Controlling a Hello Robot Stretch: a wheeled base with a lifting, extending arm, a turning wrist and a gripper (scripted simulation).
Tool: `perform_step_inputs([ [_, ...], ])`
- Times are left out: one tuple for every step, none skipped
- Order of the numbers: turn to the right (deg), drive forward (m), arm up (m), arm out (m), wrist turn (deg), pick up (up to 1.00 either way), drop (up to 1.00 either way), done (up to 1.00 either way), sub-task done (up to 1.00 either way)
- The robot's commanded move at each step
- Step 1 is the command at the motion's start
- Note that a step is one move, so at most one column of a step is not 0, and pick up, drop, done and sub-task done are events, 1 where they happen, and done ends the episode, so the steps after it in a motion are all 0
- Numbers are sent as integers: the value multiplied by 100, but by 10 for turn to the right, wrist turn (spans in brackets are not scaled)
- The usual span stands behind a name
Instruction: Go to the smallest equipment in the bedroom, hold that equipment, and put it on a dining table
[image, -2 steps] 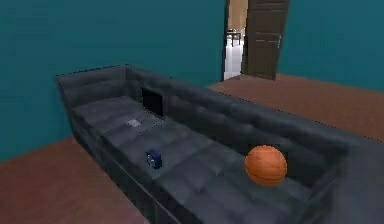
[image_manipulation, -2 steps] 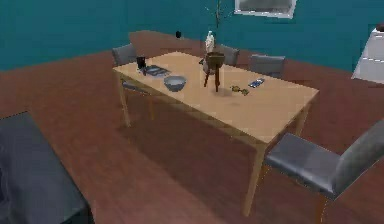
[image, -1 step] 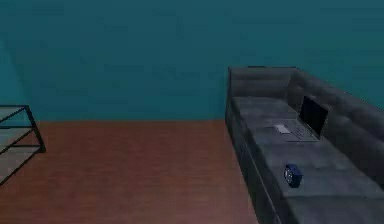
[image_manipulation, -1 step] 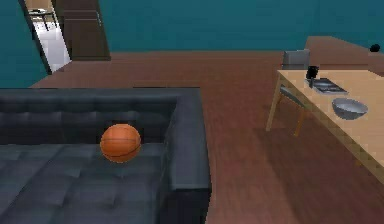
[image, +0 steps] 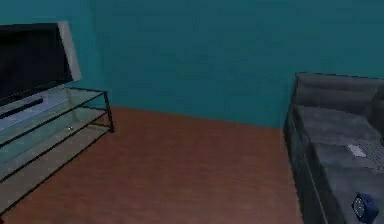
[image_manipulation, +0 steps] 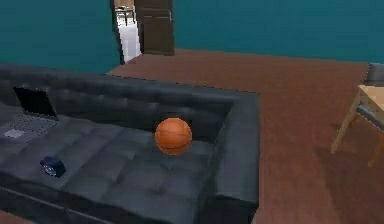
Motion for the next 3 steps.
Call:
perform_step_inputs([
  [450,0,0,0,0,0,0,0,0],
  [0,60,0,0,0,0,0,0,0],
  [-150,0,0,0,0,0,0,0,0],
])
